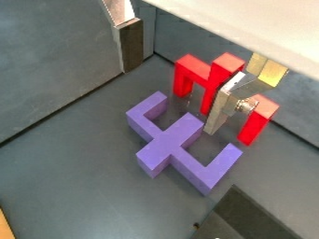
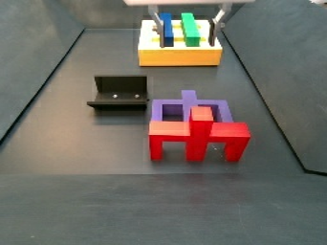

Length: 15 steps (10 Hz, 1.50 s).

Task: Pick up the purple object. Move up. Place the purple object on the fixture. Regrasp the purple object. Move to above the board. Insert the purple object.
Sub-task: Pick up the purple object.

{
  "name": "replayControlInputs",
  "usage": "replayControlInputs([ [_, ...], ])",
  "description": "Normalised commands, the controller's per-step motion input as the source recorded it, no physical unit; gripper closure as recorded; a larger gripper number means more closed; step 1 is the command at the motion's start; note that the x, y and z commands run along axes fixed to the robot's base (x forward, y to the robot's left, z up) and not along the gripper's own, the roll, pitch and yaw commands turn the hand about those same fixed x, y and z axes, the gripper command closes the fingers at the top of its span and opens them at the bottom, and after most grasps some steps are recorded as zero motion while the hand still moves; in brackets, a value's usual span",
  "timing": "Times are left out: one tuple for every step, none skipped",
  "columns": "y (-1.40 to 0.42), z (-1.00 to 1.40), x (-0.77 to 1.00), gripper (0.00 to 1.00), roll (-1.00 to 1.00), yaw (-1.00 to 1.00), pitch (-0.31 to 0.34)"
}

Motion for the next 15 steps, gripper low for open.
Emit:
replayControlInputs([
  [-0.05,-0.47,-0.03,0.0,-0.04,0.0,-0.097],
  [-0.06,-0.48,-0.03,0.0,-0.02,0.0,-0.1],
  [-0.07,-0.5,-0.03,0.0,-0.01,0.0,-0.109],
  [-0.12,-0.58,-0.03,0.0,0.0,0.0,-0.117],
  [-0.15,-0.68,-0.08,0.0,0.01,0.0,-0.131],
  [-0.04,-0.64,-0.07,0.0,0.0,0.0,-0.113],
  [0.0,-0.66,-0.04,0.0,0.01,0.0,-0.093],
  [0.0,-0.59,0.0,0.0,0.04,-0.03,-0.044],
  [0.0,-0.48,0.0,0.0,0.02,-0.12,0.0],
  [0.0,-0.43,0.0,0.0,0.03,-0.12,0.0],
  [0.0,-0.41,0.0,0.0,0.05,-0.13,0.0],
  [0.0,-0.37,0.0,0.0,0.08,-0.16,0.0],
  [0.05,-0.25,-0.01,0.0,0.05,-0.1,0.0],
  [0.07,-0.24,-0.05,0.0,0.05,0.0,0.0],
  [0.01,-0.19,-0.02,0.0,0.04,0.0,0.0],
])
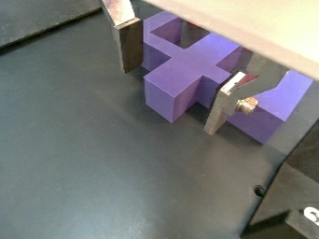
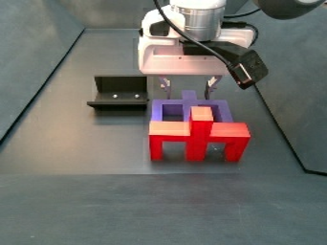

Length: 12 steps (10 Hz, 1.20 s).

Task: Pick up the purple object. Move up. Place the purple object on the fixture. Regrasp the purple object. Move to above the board. Insert the purple object.
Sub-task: Pick up the purple object.

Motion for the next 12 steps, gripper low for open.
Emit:
replayControlInputs([
  [0.04,-0.13,-0.04,0.0,0.02,0.0,0.0],
  [0.06,-0.15,-0.06,0.0,0.0,0.0,0.0],
  [0.04,-0.09,-0.02,0.0,0.0,0.0,0.0],
  [0.0,0.0,0.0,0.0,0.0,0.0,0.0],
  [0.0,0.0,0.0,1.0,0.0,0.0,0.0],
  [0.0,0.0,0.0,1.0,0.0,0.0,0.0],
  [0.0,0.0,0.0,1.0,0.0,0.0,0.0],
  [0.0,0.0,0.0,1.0,0.0,0.0,0.0],
  [0.0,0.0,0.0,1.0,0.0,0.0,0.0],
  [0.0,0.0,0.0,1.0,0.0,0.0,0.0],
  [0.0,0.0,0.0,1.0,0.0,0.0,0.0],
  [0.0,0.0,0.0,1.0,0.0,0.0,0.0],
])
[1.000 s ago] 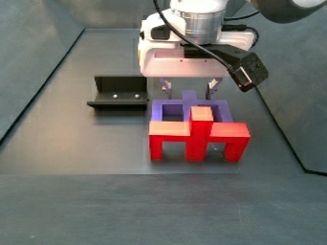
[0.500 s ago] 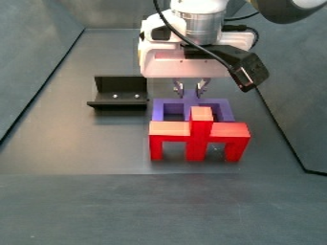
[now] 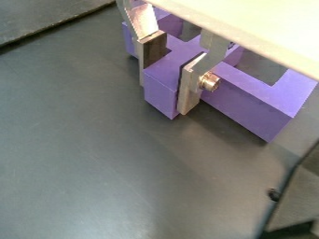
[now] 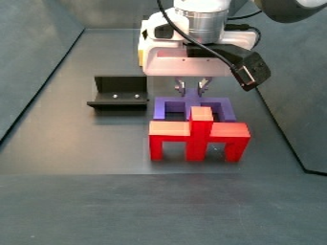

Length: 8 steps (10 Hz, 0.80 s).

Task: Pick up the purple object. Move up. Place the purple object on the fixture. Regrasp the purple object. Move to above the board. Insert the purple object.
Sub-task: Pick up the purple object.

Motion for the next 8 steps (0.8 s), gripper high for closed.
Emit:
replayControlInputs([
  [0.0,0.0,0.0,1.0,0.0,0.0,0.0],
  [0.0,0.0,0.0,1.0,0.0,0.0,0.0],
  [0.0,0.0,0.0,1.0,0.0,0.0,0.0],
  [0.0,0.0,0.0,1.0,0.0,0.0,0.0],
  [0.0,0.0,0.0,1.0,0.0,0.0,0.0],
  [0.0,0.0,0.0,1.0,0.0,0.0,0.0],
  [0.0,0.0,0.0,1.0,0.0,0.0,0.0],
  [0.0,0.0,0.0,1.0,0.0,0.0,0.0],
])
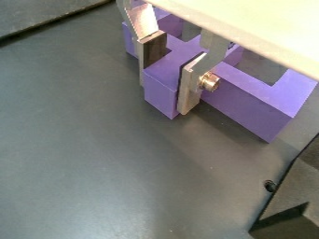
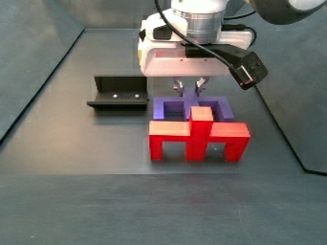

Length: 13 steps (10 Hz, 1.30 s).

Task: Pick up the purple object. Move up. Place the purple object on the fixture. Regrasp the purple object. Move to above the board. Insert the purple object.
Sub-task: Move up, then place the purple object on the fixture.

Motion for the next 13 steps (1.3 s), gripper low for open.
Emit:
replayControlInputs([
  [0.0,0.83,0.0,1.0,0.0,0.0,0.0],
  [-0.01,0.82,-0.06,1.0,0.0,0.0,0.032],
  [-0.02,0.73,-0.1,1.0,-0.01,0.0,0.067],
  [-0.01,0.27,-0.04,1.0,-0.01,0.0,0.032],
  [-0.06,0.0,0.0,1.0,0.13,0.0,0.017],
  [-0.18,0.3,0.34,1.0,0.15,-0.06,0.129],
  [-0.22,0.58,0.78,1.0,-0.04,-0.11,0.103],
  [-0.18,0.69,0.93,1.0,-0.33,-0.05,0.094],
  [-0.17,0.6,0.91,1.0,-0.44,-0.01,0.04],
  [-0.15,0.47,0.9,1.0,-0.47,0.0,0.02],
  [-0.11,0.36,0.9,1.0,-0.59,0.0,0.011],
  [-0.09,0.29,0.9,1.0,-0.71,-0.01,0.023],
  [-0.08,0.25,0.89,1.0,-0.8,-0.01,0.026],
])
